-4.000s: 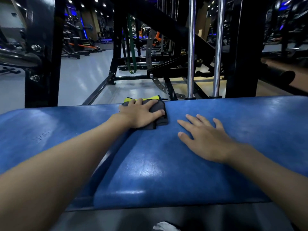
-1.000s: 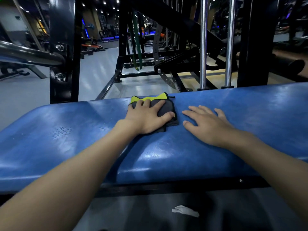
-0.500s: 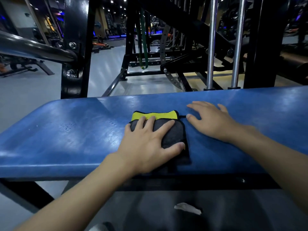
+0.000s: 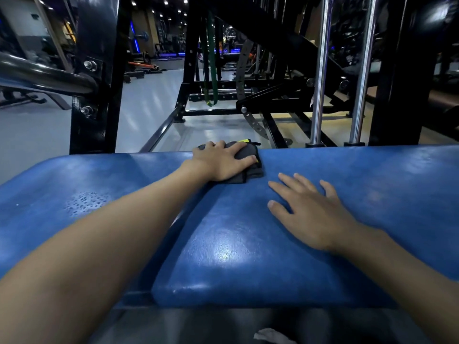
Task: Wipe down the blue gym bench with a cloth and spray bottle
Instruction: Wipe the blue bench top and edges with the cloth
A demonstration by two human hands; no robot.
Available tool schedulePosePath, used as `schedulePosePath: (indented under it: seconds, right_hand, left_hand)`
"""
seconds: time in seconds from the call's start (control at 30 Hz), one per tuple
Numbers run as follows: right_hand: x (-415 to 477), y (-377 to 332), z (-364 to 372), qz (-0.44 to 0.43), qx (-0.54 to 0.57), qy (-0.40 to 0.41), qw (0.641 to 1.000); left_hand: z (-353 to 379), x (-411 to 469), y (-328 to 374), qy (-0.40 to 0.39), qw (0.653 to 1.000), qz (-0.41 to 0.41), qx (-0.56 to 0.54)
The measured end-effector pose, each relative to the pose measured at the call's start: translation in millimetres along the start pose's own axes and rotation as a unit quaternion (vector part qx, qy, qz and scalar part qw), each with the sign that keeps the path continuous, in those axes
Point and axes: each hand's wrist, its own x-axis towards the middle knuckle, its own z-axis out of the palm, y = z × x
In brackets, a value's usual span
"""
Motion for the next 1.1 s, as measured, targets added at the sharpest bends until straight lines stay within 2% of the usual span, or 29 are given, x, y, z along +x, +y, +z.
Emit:
schedulePosePath:
  seconds: [0.17, 0.27, 0.43, 0.6, 0.73, 0.8, 0.87, 1.1]
  right_hand:
    - [0, -1, 0, 0.007, 0.015, 0.002, 1.000]
    - [0, 0, 0, 0.008, 0.016, 0.003, 1.000]
    - [-2, -1, 0, 0.010, 0.019, 0.010, 1.000]
    - [-7, -5, -6, 0.006, 0.008, 0.004, 1.000]
    - [-7, -6, -8, 0.003, 0.014, 0.044, 0.999]
    - [-8, -6, -7, 0.011, 0.032, 0.009, 0.999]
    - [-7, -6, -4, 0.009, 0.001, -0.021, 1.000]
    - [-3, -7, 0, 0.006, -0.027, -0.016, 0.999]
  left_hand:
    - [5, -37, -1, 0.011, 1.000, 0.024, 0.012]
    - [7, -82, 1, 0.009, 0.999, 0.039, 0.020]
    - [10, -173, 6, 0.051, 0.996, 0.064, 0.044]
    - [9, -220, 9, 0.021, 0.998, 0.062, 0.023]
    - [9, -202, 11, 0.030, 0.999, 0.043, 0.014]
    - [9, -186, 9, 0.019, 0.999, 0.040, 0.012]
    - [7, -166, 4, 0.011, 0.999, 0.035, 0.004]
    - [2, -59, -13, -0.011, 1.000, 0.012, -0.007]
